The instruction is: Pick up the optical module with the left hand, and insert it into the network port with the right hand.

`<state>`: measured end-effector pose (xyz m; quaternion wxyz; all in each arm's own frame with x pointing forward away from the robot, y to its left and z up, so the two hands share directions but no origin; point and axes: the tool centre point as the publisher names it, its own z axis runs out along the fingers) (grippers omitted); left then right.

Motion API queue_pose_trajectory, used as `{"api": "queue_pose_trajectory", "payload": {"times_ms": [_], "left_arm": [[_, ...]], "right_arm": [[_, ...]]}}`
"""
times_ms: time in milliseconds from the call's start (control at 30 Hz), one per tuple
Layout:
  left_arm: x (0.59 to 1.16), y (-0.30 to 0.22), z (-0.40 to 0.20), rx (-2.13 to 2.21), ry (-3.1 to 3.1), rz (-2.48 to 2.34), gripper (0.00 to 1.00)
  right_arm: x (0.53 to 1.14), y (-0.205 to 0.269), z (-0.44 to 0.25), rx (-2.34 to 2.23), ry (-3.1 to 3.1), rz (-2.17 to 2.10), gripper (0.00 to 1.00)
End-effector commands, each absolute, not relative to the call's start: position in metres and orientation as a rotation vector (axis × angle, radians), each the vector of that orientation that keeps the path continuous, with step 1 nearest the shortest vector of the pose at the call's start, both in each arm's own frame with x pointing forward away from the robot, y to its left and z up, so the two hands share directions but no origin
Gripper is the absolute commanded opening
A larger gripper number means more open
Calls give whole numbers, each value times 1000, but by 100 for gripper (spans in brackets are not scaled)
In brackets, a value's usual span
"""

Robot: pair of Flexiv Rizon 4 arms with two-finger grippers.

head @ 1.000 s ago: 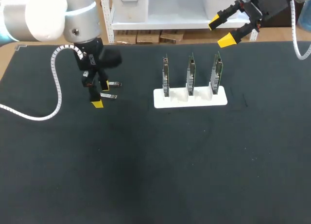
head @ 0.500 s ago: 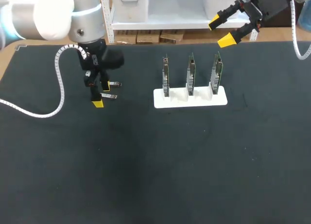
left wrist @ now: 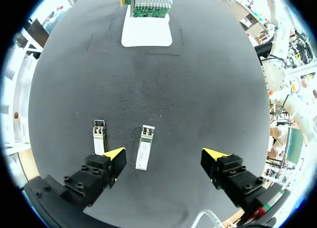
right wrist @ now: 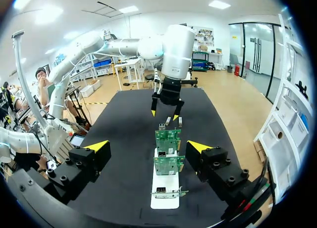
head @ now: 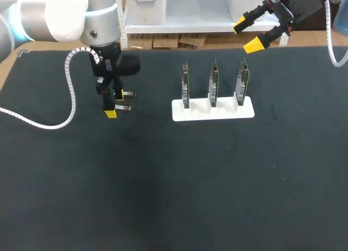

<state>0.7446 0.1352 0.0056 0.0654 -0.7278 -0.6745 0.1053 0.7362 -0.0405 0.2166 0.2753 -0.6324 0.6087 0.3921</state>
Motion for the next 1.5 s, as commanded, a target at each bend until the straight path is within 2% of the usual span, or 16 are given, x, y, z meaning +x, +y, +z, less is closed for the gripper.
{"api": "queue_pose_trajectory", "payload": {"times_ms": [33,1500], "left_arm": [[753,134,3,-2178,-2019,337,100],[767,146,-11,-2130,-2003,300,100]], "right_arm": [[737,-40,216,-1701,1635,1056,100],[737,-40,216,-1701,1635,1056,100]]}}
